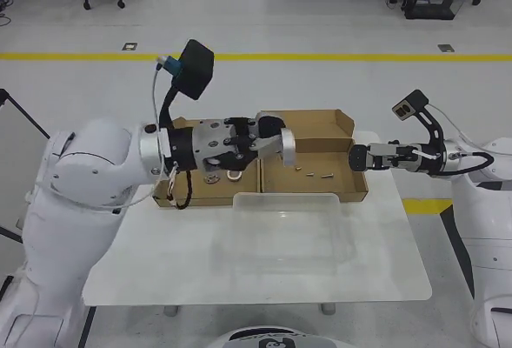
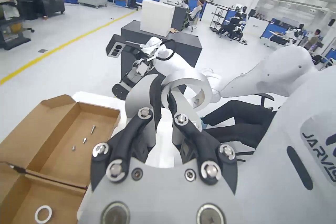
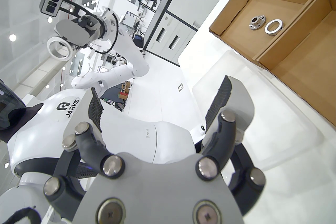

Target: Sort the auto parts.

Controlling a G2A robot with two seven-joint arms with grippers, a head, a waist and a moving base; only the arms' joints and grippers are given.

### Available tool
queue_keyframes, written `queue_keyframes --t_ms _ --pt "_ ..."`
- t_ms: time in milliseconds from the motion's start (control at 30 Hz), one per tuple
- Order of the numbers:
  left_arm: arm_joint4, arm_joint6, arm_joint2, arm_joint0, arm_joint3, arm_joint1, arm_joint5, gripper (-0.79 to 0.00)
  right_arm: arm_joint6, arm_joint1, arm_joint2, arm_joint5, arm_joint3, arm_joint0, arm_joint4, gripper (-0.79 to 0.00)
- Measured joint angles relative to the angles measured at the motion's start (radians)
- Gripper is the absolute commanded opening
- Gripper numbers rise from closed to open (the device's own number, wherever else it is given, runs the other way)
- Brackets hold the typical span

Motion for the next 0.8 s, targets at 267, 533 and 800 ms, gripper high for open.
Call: queue_keyframes --t_ms 267,533,800 --pt "-0.195 0.034 -0.01 0.001 0.027 -0.004 -0.157 -0.785 0.0 0.0 0.0 0.0 0.0 0.0 0.0 0.0" --pt "-0.393 0.021 -0.036 0.049 0.061 -0.001 -0.346 -0.785 0.0 0.0 0.0 0.0 0.0 0.0 0.0 0.0" --pt "-0.657 -0.014 -0.037 0.062 0.122 -0.001 -0.506 -0.785 0.0 0.0 0.0 0.0 0.0 0.0 0.0 0.0"
